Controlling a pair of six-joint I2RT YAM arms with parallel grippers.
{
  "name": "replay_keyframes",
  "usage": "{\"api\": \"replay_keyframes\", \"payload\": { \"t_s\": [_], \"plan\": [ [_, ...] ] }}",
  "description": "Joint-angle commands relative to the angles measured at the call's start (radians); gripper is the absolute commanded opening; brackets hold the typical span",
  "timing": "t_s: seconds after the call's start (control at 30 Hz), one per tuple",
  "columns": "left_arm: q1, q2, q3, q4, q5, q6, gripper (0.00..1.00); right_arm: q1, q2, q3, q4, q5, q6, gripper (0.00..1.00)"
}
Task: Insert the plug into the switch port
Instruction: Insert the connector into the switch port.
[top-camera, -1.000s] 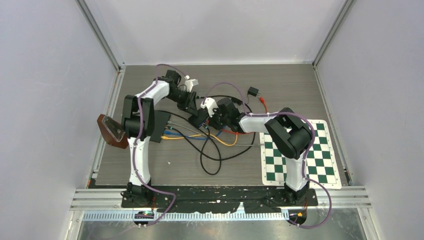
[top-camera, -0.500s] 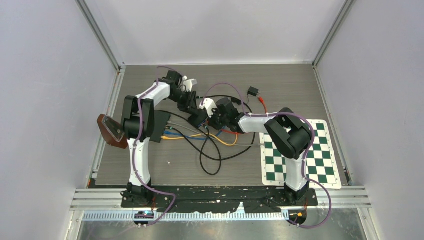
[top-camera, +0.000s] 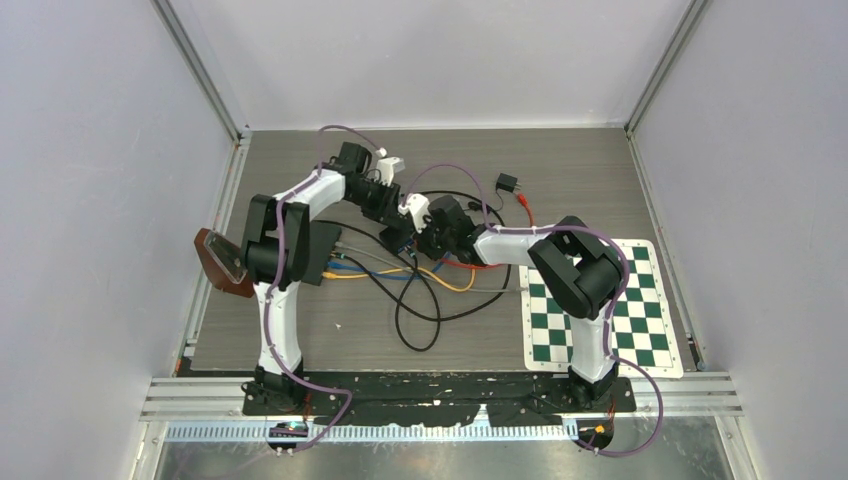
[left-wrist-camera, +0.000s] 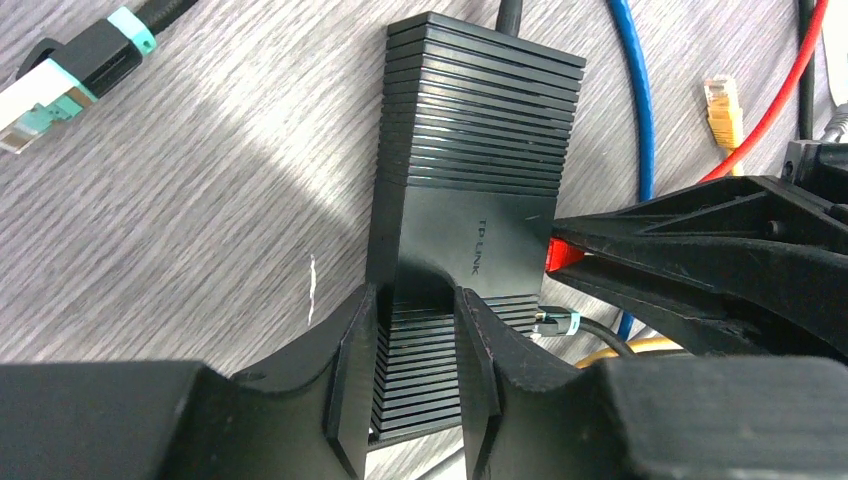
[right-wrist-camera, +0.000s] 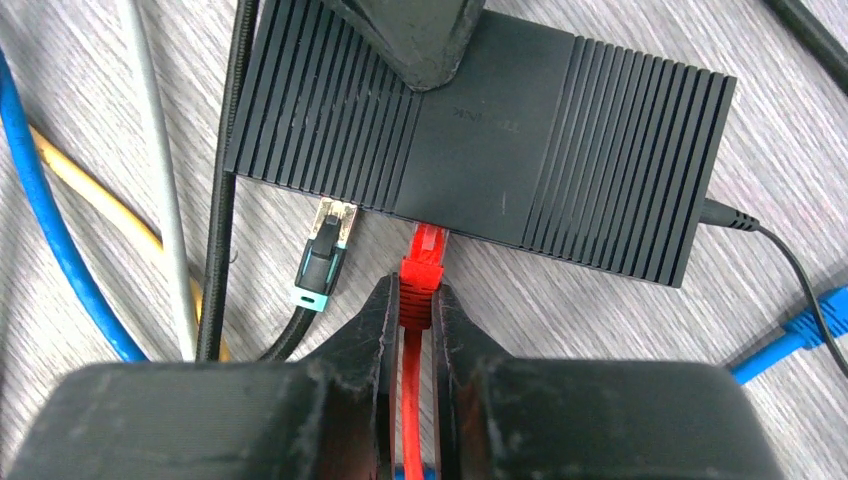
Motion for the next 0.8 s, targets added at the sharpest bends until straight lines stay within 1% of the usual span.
{"api": "replay_keyframes", "payload": {
  "t_s": [0.0, 0.1, 0.27, 0.4, 0.5, 0.63, 0.7, 0.77],
  "plan": [
    [-0.129, -0.009, -0.06, -0.139, 0.424, -0.061, 0.31, 0.034, 0.062, 0.078, 0.121, 0.098, 0.06, 0.05],
    [-0.13, 0.006, -0.074, -0.172, 0.482, -0.048, 0.3, 0.039, 0.063, 0.076, 0.138, 0.131, 0.082, 0.05],
    [-0.147, -0.019, -0.12, -0.156, 0.518, -0.072, 0.29, 0.048, 0.074, 0.1, 0.149, 0.184, 0.131, 0.05],
    [-0.162, -0.021, -0.122, -0.181, 0.502, -0.07, 0.28, 0.046, 0.103, 0.182, 0.065, 0.2, 0.168, 0.05],
    [-0.162, -0.02, -0.09, -0.258, 0.496, -0.029, 0.28, 0.037, 0.131, 0.244, 0.022, 0.207, 0.195, 0.05],
    [-0.16, -0.016, -0.086, -0.258, 0.505, -0.039, 0.27, 0.0, 0.158, 0.296, -0.027, 0.172, 0.266, 0.05],
    [-0.156, -0.006, -0.067, -0.275, 0.488, -0.041, 0.26, -0.009, 0.173, 0.327, -0.06, 0.158, 0.277, 0.05],
    [-0.143, -0.009, -0.033, -0.302, 0.437, -0.044, 0.28, -0.01, 0.183, 0.351, -0.092, 0.155, 0.268, 0.05]
  ]
}}
